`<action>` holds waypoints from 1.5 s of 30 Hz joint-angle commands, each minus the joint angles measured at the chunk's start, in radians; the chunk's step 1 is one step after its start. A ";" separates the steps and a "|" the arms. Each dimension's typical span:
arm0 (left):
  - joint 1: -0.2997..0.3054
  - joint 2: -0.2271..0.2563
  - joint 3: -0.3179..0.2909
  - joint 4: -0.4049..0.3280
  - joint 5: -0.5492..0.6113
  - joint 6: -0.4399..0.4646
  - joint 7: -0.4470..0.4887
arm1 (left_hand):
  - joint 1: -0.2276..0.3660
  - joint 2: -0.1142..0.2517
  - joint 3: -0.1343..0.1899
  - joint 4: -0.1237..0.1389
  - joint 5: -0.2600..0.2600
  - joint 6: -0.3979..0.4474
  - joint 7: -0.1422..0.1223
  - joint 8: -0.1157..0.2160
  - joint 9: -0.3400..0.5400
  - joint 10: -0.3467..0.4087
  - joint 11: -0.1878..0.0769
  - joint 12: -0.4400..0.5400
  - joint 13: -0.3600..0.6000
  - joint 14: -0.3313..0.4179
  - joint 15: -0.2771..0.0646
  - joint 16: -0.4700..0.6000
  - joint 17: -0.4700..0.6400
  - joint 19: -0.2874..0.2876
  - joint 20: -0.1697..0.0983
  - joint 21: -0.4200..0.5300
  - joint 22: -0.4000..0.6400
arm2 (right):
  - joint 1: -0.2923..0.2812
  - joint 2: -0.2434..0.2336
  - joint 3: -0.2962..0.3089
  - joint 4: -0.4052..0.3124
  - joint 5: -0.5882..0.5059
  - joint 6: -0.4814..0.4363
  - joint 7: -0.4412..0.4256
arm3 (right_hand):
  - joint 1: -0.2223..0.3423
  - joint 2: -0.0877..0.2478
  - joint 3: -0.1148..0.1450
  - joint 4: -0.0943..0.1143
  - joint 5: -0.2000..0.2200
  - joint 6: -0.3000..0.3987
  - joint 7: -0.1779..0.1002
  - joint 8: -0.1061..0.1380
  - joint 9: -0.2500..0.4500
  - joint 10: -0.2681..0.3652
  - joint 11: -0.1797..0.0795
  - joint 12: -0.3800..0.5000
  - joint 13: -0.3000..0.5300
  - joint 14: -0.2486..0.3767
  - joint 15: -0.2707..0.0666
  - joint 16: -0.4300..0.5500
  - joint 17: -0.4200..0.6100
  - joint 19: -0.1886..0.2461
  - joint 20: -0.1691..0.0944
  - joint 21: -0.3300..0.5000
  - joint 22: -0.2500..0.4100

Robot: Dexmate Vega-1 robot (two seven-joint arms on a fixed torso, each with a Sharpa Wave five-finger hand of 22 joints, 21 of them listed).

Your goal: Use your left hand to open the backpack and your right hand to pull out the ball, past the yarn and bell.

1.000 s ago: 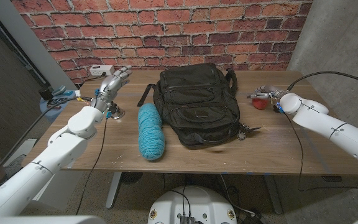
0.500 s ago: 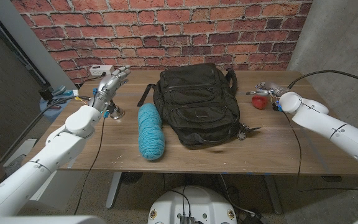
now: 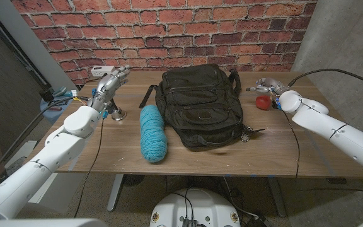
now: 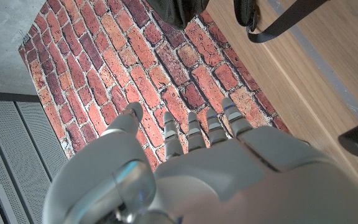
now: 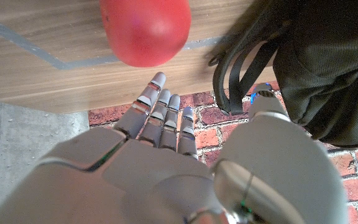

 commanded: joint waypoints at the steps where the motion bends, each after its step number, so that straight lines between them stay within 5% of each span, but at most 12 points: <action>1: -0.035 -0.015 0.018 0.072 -0.008 -0.048 -0.040 | -0.010 -0.002 0.006 0.000 0.001 0.007 0.011 0.003 0.003 0.006 -0.005 0.008 0.001 -0.002 -0.006 0.005 0.003 0.001 -0.001 0.004 0.000 | 0.004 0.026 0.008 -0.004 0.000 0.025 -0.032 | -0.002 0.001 0.001 -0.003 0.009 0.013 0.002 0.012 0.001 0.012 -0.002 0.002 -0.001 0.005 -0.003 0.006 0.000 0.006 -0.008 0.008 0.002; 25: -0.179 -0.094 0.100 0.246 -0.009 -0.125 -0.124 | -0.012 0.011 0.019 -0.001 -0.002 -0.014 0.064 -0.005 0.003 0.016 0.009 0.013 -0.012 0.007 -0.025 0.007 0.003 0.047 -0.039 0.020 0.000 | -0.036 0.051 0.065 -0.031 0.058 0.116 -0.092 | -0.050 0.042 -0.003 0.024 -0.002 0.032 0.009 0.019 -0.003 0.020 -0.001 -0.017 -0.015 0.013 0.001 0.015 -0.003 0.016 -0.015 0.014 0.003; 33: -0.216 -0.133 0.120 0.292 -0.018 -0.142 -0.132 | -0.034 0.023 0.027 0.027 -0.006 -0.021 0.116 -0.007 0.001 0.023 0.030 0.016 -0.019 0.010 -0.020 0.011 0.011 0.046 -0.044 0.017 0.000 | -0.046 0.068 0.081 -0.031 0.080 0.151 -0.108 | -0.120 0.143 0.007 0.078 -0.019 0.039 0.006 0.021 -0.004 0.023 -0.004 -0.038 -0.028 -0.001 0.003 0.020 0.004 0.014 -0.021 0.016 0.004; 45: -0.224 -0.153 0.131 0.278 -0.005 -0.141 -0.089 | -0.037 0.028 0.041 0.037 -0.007 -0.025 0.135 -0.007 0.000 0.028 0.035 0.017 -0.023 0.012 -0.018 0.012 0.012 0.048 -0.047 0.016 -0.001 | -0.051 0.096 0.109 0.027 0.132 0.272 -0.114 | -0.105 0.208 0.044 0.070 0.001 0.047 0.000 0.022 -0.007 0.028 -0.006 -0.053 -0.039 -0.001 -0.001 0.015 -0.007 0.011 -0.031 0.016 0.003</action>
